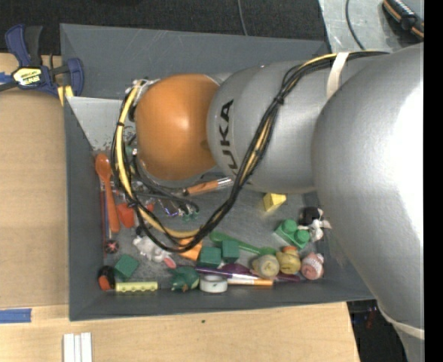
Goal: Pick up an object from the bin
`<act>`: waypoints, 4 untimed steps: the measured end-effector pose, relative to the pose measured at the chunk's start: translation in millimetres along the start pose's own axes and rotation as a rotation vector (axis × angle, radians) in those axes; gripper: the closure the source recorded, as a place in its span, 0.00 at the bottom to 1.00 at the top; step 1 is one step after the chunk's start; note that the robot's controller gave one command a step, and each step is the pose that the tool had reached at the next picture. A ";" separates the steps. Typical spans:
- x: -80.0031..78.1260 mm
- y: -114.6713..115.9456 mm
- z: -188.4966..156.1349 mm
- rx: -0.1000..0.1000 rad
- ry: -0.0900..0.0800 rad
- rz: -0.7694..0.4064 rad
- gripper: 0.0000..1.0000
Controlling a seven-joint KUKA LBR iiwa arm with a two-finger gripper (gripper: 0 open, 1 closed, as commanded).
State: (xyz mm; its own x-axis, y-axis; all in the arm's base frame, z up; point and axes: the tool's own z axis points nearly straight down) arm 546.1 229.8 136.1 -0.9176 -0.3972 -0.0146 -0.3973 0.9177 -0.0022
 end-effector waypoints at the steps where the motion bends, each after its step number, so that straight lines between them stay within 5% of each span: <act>1: 11.0 13.7 3.1 0.000 -0.014 -0.098 1.00; 2: 53.6 -15.0 66.4 0.000 -0.012 -0.114 1.00; 4: 56.4 -20.6 64.4 0.002 -0.015 -0.347 1.00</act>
Offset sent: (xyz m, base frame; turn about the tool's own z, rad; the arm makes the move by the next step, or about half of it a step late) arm -0.0423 -0.0330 -0.0661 -0.1180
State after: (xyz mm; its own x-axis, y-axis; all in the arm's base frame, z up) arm 503.5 188.8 71.0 -0.7276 -0.6855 -0.0276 -0.6855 0.7280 -0.0113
